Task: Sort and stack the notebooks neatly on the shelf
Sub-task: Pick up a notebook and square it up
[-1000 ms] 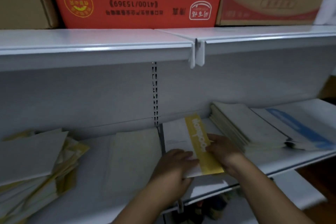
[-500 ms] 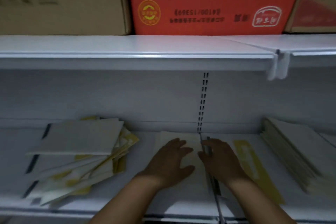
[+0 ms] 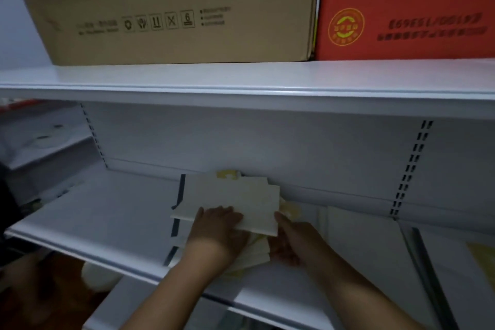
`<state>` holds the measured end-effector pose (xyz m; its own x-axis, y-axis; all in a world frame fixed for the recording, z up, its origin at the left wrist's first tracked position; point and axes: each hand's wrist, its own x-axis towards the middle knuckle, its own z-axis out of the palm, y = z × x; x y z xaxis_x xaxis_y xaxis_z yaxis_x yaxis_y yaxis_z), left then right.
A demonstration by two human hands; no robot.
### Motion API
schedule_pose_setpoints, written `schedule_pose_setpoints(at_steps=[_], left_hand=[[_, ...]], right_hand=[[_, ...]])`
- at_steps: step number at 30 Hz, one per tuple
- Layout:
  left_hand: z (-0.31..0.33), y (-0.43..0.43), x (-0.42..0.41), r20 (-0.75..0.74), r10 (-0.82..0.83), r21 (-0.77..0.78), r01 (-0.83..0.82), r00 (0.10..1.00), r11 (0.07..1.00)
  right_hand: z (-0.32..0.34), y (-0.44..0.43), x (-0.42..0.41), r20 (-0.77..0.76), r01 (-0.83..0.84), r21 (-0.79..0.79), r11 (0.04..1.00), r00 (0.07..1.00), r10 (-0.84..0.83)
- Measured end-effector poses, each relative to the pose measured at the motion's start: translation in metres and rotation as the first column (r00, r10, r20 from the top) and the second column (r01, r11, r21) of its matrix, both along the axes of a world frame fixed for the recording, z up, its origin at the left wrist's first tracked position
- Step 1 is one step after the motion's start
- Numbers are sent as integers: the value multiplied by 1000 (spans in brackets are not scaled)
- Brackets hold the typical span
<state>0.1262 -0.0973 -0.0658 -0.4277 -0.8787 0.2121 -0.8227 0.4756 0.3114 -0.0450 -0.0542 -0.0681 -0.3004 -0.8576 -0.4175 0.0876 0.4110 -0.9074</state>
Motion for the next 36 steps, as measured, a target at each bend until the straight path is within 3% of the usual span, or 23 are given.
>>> schedule_pose_setpoints(at_steps=[4, 6, 9, 12, 13, 16, 17, 19, 22, 23, 25, 28, 30, 32, 34, 36], left_hand=[[-11, 5, -10, -124, -104, -96, 92, 987, 991], [-9, 9, -18, -153, -145, -41, 140, 978, 989], [-3, 20, -37, -274, -99, 65, 121, 957, 991], [3, 40, -69, -588, 50, 53, -23, 807, 998], [5, 47, -81, -658, 108, 130, -29, 746, 991], [8, 59, -115, -794, 296, 479, 245, 531, 843], [7, 60, -124, -802, 329, 525, 325, 498, 786], [1, 58, -137, -804, 333, 542, 378, 493, 751], [-5, 54, -146, -789, 272, 542, 413, 551, 732], [-5, 53, -148, -777, 244, 550, 439, 580, 711], [-7, 51, -152, -738, 165, 569, 473, 654, 673], [-20, 48, -163, -415, -16, 452, 222, 909, 864], [-30, 50, -166, -169, -80, 368, 138, 982, 919], [-35, 53, -166, -22, -125, 347, 125, 992, 929], [-35, 52, -164, 31, -159, 312, 142, 987, 939], [-31, 53, -159, -41, -184, 244, 188, 982, 951]], right_hand=[[6, 2, -11, 313, 49, -59, 997, 949, -28], [3, 7, -23, 387, 89, -79, 993, 921, -52], [2, 23, -39, 418, 163, -177, 971, 905, -76], [1, 48, -55, 446, 309, -301, 902, 882, -153], [3, 58, -59, 462, 355, -318, 879, 868, -184], [-3, 85, -64, 483, 404, -341, 849, 850, -211], [-4, 95, -64, 464, 371, -343, 863, 866, -187], [-3, 111, -72, 420, 304, -310, 901, 894, -157], [7, 128, -109, 414, 368, -236, 899, 875, -250], [10, 133, -122, 345, 376, -227, 898, 894, -287], [12, 138, -143, 50, 293, -198, 935, 956, -289], [5, 136, -153, -385, 86, -65, 994, 917, -105], [-2, 131, -156, -585, -6, 72, 997, 810, 47], [-8, 126, -159, -718, -24, 217, 976, 674, 176], [-4, 124, -158, -804, -7, 348, 937, 512, 302], [6, 122, -153, -839, 26, 428, 903, 382, 387]])
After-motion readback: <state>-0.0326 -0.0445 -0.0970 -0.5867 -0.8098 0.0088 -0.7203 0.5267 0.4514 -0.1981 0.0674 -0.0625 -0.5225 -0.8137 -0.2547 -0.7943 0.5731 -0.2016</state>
